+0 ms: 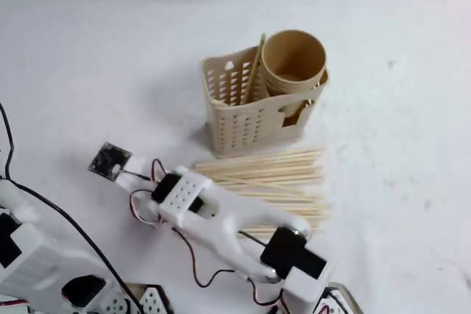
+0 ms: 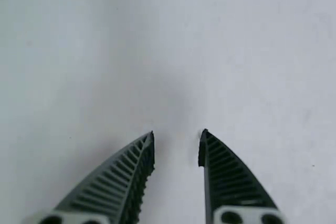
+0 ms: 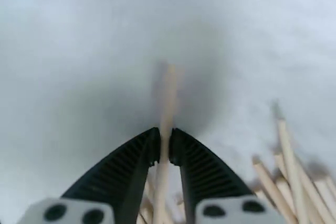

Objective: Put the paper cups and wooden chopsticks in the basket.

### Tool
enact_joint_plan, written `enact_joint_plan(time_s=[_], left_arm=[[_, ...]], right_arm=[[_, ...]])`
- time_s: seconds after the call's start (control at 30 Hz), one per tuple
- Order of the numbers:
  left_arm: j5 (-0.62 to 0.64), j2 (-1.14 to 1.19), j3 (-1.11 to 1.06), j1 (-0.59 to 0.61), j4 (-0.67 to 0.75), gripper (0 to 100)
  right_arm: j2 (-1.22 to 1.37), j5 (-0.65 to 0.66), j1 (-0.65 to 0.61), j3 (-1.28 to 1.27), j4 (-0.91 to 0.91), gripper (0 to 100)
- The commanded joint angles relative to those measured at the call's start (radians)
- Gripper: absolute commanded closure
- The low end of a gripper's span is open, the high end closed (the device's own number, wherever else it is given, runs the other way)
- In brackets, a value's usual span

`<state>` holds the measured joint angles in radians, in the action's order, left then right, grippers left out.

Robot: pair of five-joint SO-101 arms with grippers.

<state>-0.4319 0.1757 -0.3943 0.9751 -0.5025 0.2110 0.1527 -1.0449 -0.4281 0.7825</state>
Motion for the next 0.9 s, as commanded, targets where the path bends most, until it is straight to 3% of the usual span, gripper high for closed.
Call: enact_joint_plan(time_s=[0.0, 0.17, 0.33, 0.63, 0.87], left_arm=[[-0.008, -0.01, 0.054, 0.01, 0.023, 84], [-0.009, -0.012, 0.054, 0.01, 0.021, 84], [-0.012, -0.018, 0.071, 0.01, -0.04, 84], [-0.014, -0.021, 0.264, -0.038, -0.425, 84], [-0.048, -0.246, 0.245, -0.183, -0.678, 85]], right_arm=[[-0.015, -0.005, 0.031, 0.035, -0.002, 98.1], [-0.035, -0.006, 0.074, 0.043, 0.044, 98.2], [-0.262, -0.006, 0.102, 0.052, 0.191, 98.2], [-0.832, -0.005, 0.165, 0.055, 0.351, 98.2], [-1.038, 0.034, 0.375, 0.078, 0.344, 98.2]])
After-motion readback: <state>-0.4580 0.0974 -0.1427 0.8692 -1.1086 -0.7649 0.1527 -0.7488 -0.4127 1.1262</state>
